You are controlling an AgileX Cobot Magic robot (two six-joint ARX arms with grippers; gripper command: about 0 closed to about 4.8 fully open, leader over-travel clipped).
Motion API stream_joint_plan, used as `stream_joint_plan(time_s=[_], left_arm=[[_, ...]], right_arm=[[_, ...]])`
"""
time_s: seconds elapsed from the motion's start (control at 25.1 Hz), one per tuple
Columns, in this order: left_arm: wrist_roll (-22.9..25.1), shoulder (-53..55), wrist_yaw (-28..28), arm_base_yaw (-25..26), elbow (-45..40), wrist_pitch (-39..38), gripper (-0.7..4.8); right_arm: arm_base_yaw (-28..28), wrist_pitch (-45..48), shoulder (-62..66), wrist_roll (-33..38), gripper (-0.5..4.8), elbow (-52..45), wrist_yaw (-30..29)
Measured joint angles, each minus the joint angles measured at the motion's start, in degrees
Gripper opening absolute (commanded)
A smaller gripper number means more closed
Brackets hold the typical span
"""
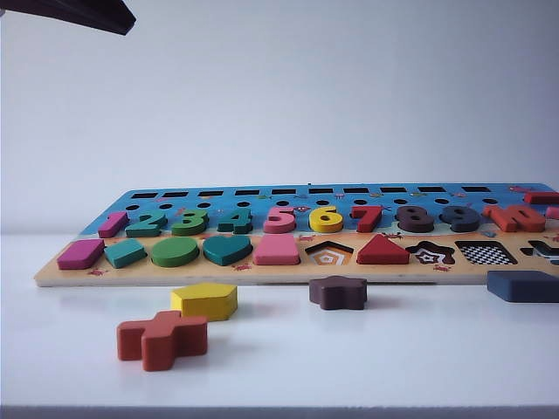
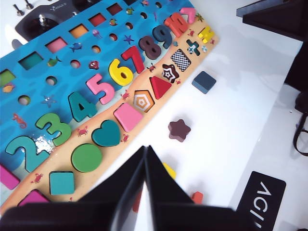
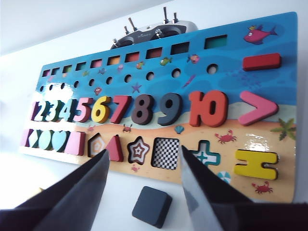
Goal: Insert the cube into the slot.
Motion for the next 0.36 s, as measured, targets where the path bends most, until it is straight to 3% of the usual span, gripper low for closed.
stream_joint_plan(time_s=[0.08,0.24,0.36], left_arm=[[0.0,0.0,-0.4,0.5,0.0,0.0,0.1],[0.1,-0.5,-0.6,2.4,0.0,0.0,0.1],[0.1,-2.3,-0.8,7.2,0.0,0.0,0.1]], right_arm=[[-0.4,1.7,-1.0,0.0,2.01,-1.4,0.0],[-1.5,3.9,-2.8,0.2,-0.04,-3.5,2.1],[-3.5,6.0,-4.1,-0.1,-0.09,-6.3,5.2]])
